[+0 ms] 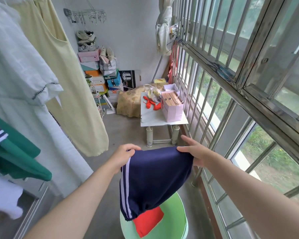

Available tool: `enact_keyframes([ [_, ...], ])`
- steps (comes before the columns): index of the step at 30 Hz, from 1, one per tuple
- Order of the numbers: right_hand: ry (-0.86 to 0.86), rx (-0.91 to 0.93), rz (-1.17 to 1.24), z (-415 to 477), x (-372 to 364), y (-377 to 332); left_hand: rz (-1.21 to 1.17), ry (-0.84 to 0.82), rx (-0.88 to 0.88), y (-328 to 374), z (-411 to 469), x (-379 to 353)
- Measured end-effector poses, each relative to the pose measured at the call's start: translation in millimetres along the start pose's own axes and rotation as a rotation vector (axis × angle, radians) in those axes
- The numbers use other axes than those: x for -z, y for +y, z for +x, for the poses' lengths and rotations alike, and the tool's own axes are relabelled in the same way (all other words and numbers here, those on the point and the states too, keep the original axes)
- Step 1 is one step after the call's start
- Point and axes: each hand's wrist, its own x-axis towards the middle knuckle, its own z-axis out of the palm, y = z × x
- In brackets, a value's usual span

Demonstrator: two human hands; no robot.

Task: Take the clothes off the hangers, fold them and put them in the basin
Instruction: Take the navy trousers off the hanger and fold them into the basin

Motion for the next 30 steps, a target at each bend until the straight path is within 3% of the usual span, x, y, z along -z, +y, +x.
enact_keyframes([
  [2,-0.125,-0.012,-0.146,-2,0,0,0.030,-0.026,0.059,1,-5,1],
  [5,-0.176,-0.015,-0.453,-5,-4,2,0.077,-0.055,0.102,-1,-11,5],
  [10,-0.122,0.142,-1.190,-3,-16,13,0.283,-0.113,0.090,-1,-19,4],
  [12,-0.049,0.200,-1.333,1,-18,19,0.366,-0.139,0.113,-2,-19,3],
  [20,0.146,0.293,-1.355,11,-9,25,0.735,-0.124,0.110,-19,-19,-10],
  [25,0.144,0.287,-1.471,12,-5,24,0.763,-0.010,0.022,-22,-16,-15],
  [30,0.107,0.288,-1.562,6,1,26,0.871,-0.009,-0.046,-14,-18,-19],
])
